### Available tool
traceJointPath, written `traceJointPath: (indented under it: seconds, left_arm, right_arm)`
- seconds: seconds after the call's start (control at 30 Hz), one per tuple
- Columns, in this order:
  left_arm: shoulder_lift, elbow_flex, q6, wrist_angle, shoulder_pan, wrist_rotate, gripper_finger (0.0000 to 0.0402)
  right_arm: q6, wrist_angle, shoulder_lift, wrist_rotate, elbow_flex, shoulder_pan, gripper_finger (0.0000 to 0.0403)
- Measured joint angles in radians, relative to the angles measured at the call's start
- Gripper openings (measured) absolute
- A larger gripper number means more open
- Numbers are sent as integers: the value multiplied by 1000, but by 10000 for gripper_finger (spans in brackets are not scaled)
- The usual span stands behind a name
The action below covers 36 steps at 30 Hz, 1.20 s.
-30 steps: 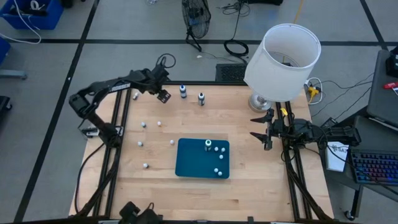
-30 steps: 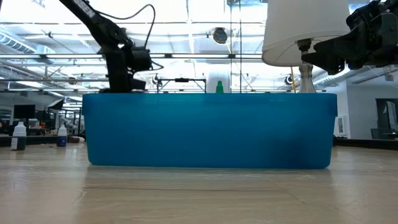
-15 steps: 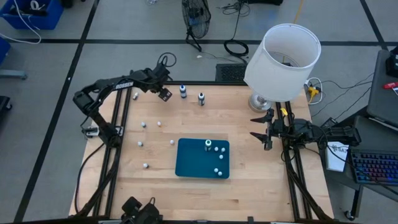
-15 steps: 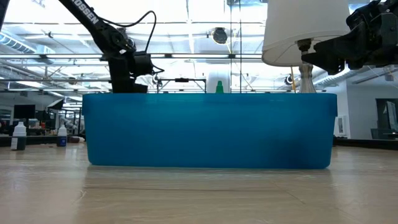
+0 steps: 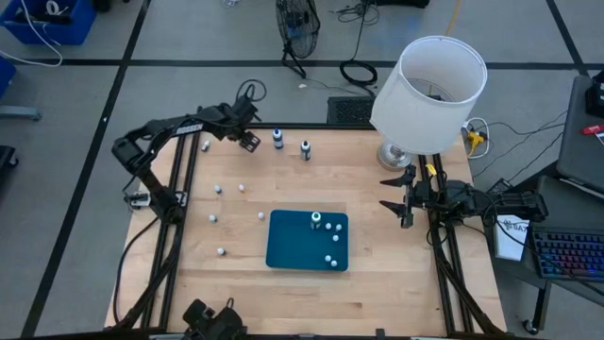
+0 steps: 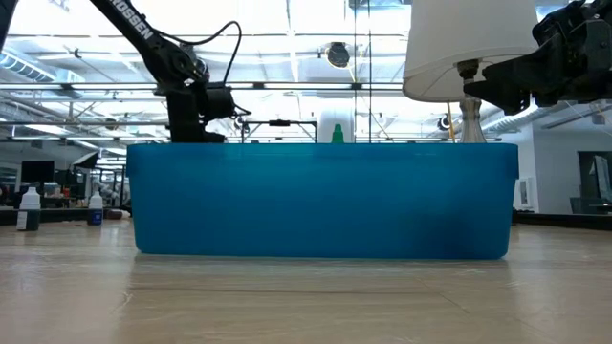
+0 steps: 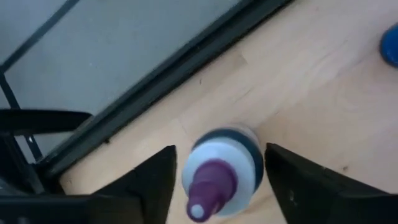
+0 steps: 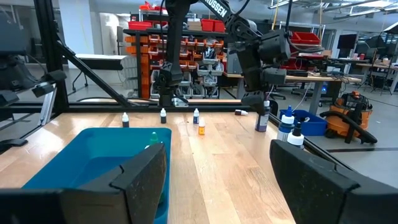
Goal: Pick & Place food coloring
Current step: Put the large purple food coloring bottle into the blue bin
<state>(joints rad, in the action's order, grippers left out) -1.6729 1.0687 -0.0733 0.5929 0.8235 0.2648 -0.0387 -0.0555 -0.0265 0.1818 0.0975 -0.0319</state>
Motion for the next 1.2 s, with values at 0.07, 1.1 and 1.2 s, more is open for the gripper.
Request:
traceJointPath:
  seconds: [0.07,1.1,1.2]
  left_arm:
    - [-9,0,-10,-2,1,-2,198]
    - [-57,509,-94,469,-935,150,139]
    - [-152,528,-18,464,-971,99,139]
  right_arm:
    - [0,0,0,0,0,0,270]
    - [0,0,-1,0,0,0,274]
    - [0,0,-1,0,0,0,274]
